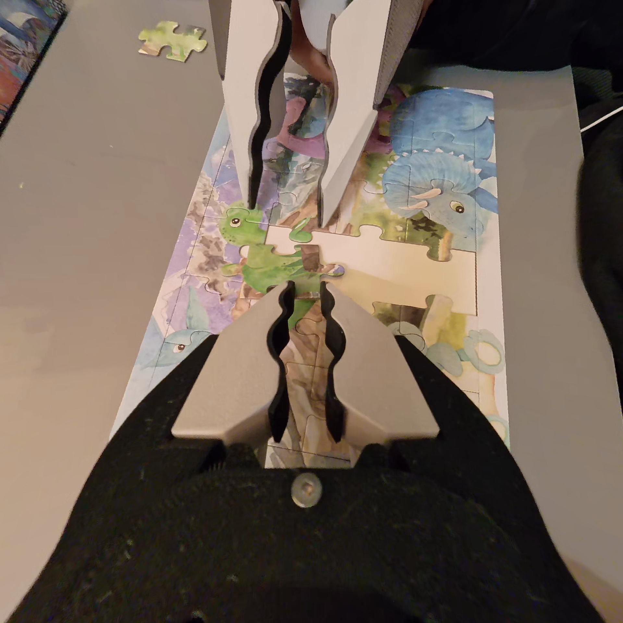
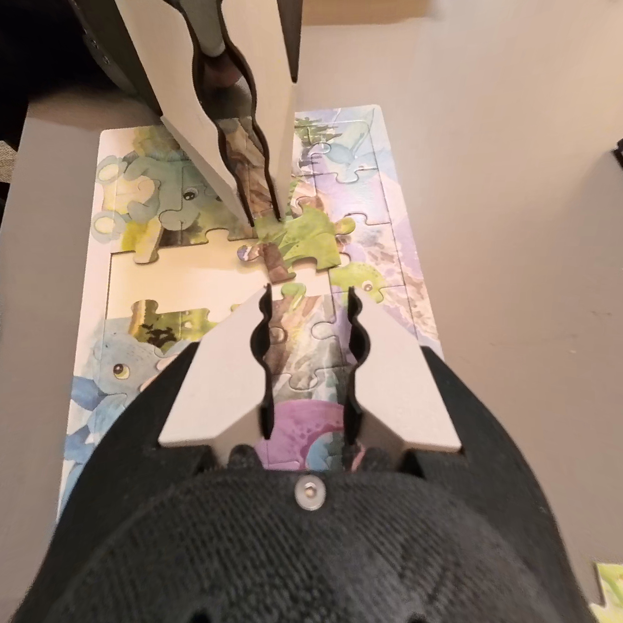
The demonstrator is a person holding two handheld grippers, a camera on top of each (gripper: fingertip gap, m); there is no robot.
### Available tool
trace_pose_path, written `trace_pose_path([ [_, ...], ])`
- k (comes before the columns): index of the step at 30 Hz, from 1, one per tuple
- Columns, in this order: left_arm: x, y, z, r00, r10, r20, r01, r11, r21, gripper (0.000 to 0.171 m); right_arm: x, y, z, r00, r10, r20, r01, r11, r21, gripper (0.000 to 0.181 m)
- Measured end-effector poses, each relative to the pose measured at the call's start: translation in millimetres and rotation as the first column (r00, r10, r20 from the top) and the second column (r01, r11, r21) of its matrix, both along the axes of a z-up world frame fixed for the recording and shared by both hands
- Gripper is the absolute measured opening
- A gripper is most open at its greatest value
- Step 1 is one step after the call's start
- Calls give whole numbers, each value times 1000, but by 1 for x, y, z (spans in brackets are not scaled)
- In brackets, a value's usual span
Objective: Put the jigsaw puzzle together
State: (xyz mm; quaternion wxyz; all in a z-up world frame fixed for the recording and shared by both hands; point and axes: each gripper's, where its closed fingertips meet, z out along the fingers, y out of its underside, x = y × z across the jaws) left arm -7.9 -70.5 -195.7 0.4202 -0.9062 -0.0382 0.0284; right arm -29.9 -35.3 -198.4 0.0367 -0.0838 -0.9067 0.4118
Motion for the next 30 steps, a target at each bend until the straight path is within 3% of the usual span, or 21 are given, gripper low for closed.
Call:
trace_pose_path([
  [9, -2, 0, 4, 1000, 9, -9, -9, 1000, 21, 13, 4, -3, -4, 1000, 17, 2, -17, 1000, 16, 44],
  [11, -3, 0, 6, 1000, 12, -20, -11, 1000, 26, 0, 4, -3, -4, 1000, 16, -3, -16, 1000, 17, 44],
  [18, -6, -1, 8, 999, 28, -27, -28, 999, 34, 1, 8, -8, -8, 999, 39, -23, -38, 999, 38, 43],
  [21, -12, -2, 5, 998, 58, -39, -57, 998, 25, 15, 6, -6, -6, 999, 31, -27, -30, 999, 35, 42],
  [28, -23, 1, 4, 990, 138, -22, -137, 990, 44, 82, 7, -13, -7, 998, 37, -59, -35, 999, 32, 44],
  [30, -25, 1, 1, 988, 150, -25, -150, 988, 23, 92, 7, -17, -8, 997, 34, -72, -32, 999, 30, 44],
])
